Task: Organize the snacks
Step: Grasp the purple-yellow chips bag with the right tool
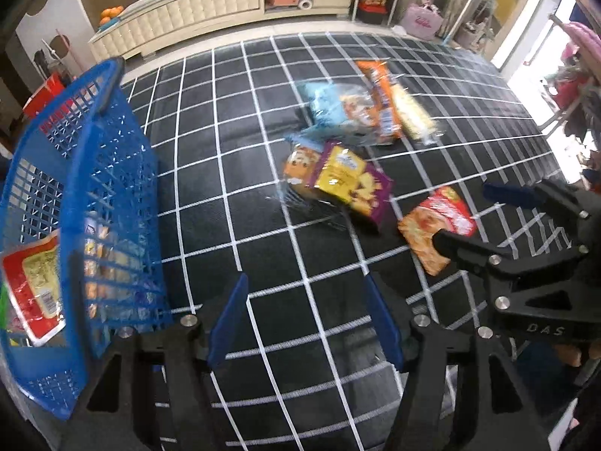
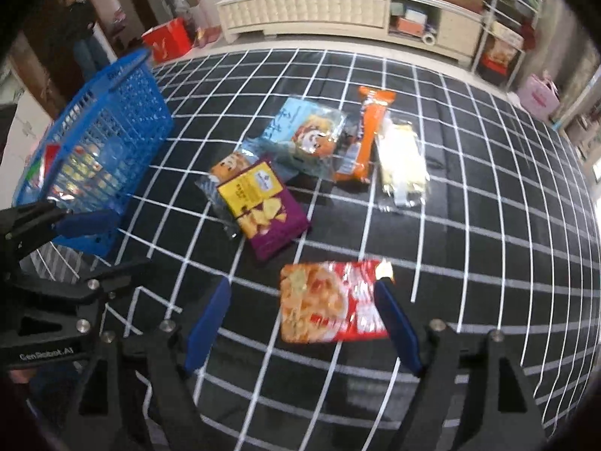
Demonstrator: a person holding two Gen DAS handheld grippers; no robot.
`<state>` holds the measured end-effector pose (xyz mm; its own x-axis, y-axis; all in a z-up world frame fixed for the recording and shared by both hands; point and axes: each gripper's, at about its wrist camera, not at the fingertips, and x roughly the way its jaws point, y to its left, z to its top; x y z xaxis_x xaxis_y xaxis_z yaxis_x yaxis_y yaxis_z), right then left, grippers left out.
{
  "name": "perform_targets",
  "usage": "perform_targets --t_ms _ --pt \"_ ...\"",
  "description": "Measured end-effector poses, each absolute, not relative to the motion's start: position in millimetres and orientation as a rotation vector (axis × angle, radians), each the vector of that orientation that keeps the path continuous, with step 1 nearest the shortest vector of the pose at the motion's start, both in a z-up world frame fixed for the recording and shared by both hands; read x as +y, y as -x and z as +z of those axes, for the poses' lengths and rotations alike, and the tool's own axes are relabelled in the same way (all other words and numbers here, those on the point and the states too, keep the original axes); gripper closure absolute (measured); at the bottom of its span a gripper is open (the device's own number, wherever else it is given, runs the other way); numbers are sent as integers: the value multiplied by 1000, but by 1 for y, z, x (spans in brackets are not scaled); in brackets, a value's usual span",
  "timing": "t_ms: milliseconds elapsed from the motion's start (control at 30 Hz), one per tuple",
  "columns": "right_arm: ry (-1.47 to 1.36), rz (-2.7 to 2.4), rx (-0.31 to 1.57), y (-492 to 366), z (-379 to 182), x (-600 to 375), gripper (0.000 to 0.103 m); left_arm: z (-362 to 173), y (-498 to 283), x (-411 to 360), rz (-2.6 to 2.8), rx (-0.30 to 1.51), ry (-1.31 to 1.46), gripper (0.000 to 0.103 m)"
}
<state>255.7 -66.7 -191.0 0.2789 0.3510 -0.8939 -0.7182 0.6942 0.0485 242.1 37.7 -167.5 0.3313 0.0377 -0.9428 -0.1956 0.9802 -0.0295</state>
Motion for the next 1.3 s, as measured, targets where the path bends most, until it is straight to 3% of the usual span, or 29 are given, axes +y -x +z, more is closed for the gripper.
perform_targets --t_ms 733,900,1300 --pt "494 982 1047 -287 -233 -9 21 -198 -261 50 173 1260 74 42" --pt "494 1027 1035 -281 -229 -8 43 -201 -261 48 172 1262 63 42" --pt "356 894 963 -256 -172 -77 46 -172 -256 20 131 1220 23 42"
